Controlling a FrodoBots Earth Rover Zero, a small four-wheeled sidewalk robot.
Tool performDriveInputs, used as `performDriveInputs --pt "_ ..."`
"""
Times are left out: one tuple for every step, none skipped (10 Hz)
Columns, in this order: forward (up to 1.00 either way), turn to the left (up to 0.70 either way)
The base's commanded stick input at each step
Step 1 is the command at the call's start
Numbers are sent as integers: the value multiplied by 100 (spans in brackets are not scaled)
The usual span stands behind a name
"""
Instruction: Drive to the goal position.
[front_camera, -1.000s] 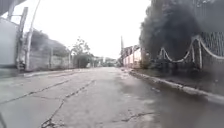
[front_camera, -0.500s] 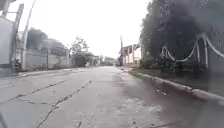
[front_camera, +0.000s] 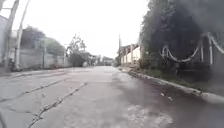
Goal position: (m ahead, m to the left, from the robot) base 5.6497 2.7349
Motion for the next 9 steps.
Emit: performDriveInputs --pt "70 -35" --pt "70 -35" --pt "70 -35" --pt "70 -31" --pt "70 -25" --pt "70 -18" --pt "70 -11" --pt "70 -4" --pt "70 0"
